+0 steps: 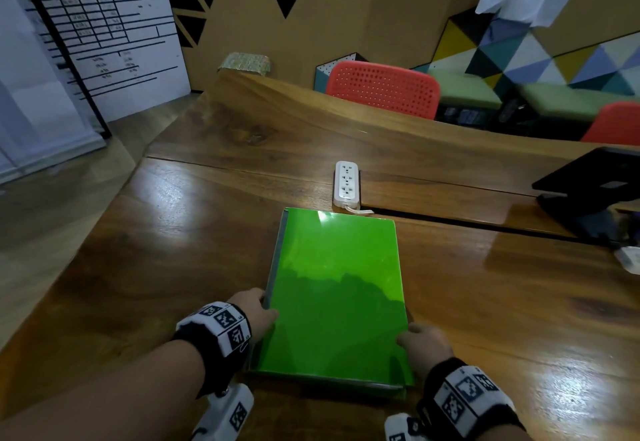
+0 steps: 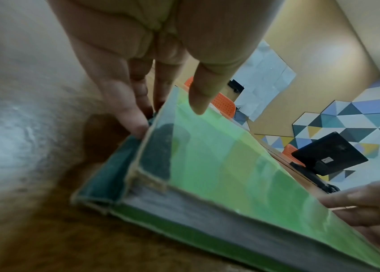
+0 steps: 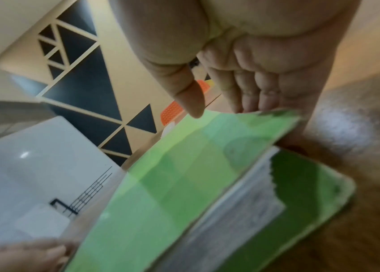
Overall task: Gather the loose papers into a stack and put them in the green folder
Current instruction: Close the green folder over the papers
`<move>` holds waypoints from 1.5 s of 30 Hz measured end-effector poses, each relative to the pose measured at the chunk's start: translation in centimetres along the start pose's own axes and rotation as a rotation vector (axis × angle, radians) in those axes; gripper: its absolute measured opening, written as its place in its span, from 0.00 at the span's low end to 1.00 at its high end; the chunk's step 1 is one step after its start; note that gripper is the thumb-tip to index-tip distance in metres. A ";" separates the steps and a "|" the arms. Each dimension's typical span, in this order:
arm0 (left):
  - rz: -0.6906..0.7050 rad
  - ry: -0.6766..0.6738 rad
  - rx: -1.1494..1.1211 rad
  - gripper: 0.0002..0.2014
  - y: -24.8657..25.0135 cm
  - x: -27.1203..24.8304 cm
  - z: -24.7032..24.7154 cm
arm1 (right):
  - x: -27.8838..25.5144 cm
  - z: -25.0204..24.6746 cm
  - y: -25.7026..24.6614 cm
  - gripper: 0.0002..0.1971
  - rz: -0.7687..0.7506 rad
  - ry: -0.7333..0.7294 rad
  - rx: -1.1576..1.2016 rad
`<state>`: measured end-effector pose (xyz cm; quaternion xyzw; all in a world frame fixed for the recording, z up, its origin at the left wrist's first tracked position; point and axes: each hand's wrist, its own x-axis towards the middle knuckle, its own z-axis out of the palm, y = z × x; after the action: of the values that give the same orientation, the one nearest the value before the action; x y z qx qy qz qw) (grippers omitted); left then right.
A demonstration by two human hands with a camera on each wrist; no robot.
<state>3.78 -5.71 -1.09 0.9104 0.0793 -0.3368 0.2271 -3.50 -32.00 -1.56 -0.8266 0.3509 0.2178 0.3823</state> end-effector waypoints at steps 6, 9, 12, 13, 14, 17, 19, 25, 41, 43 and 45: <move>0.031 0.002 0.015 0.29 1.1 -0.1 0.0 | 0.6 -0.5 -1.0 0.20 0.033 0.042 0.064; 0.047 -0.006 0.018 0.29 1.3 0.0 -0.4 | 0.5 -0.6 -1.0 0.20 0.033 0.041 0.058; 0.068 -0.025 -0.009 0.27 1.2 0.0 -0.7 | 0.1 -0.7 -0.5 0.18 0.015 0.063 0.052; 0.070 -0.031 -0.010 0.27 1.2 0.0 -0.7 | 0.1 -0.8 -0.2 0.17 0.011 0.063 0.050; 0.073 -0.035 -0.013 0.27 1.1 -0.1 -0.8 | 0.1 -0.8 0.0 0.17 0.010 0.062 0.053; 0.073 -0.042 -0.036 0.29 0.8 0.0 -0.6 | 0.2 -0.8 0.7 0.20 0.020 0.064 0.071; 0.073 -0.041 -0.046 0.29 0.7 0.0 -0.4 | 0.1 -0.8 0.8 0.21 0.023 0.066 0.068; 0.069 -0.043 -0.033 0.30 1.0 0.2 -0.2 | 0.5 -0.4 0.7 0.23 0.022 0.070 0.076; 0.115 -0.044 0.108 0.33 1.8 0.1 -1.2 | 1.1 -1.3 -0.3 0.20 0.032 0.074 0.090; 0.119 -0.051 0.119 0.34 1.8 0.0 -1.3 | 1.0 -1.3 -0.4 0.21 0.037 0.079 0.107; 0.117 -0.064 0.150 0.34 1.9 -0.2 -1.3 | 1.0 -1.2 -0.3 0.22 0.046 0.077 0.121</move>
<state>4.98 -6.74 0.57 0.9167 -0.0070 -0.3568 0.1798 -2.51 -33.27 -1.30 -0.8013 0.3970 0.1729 0.4128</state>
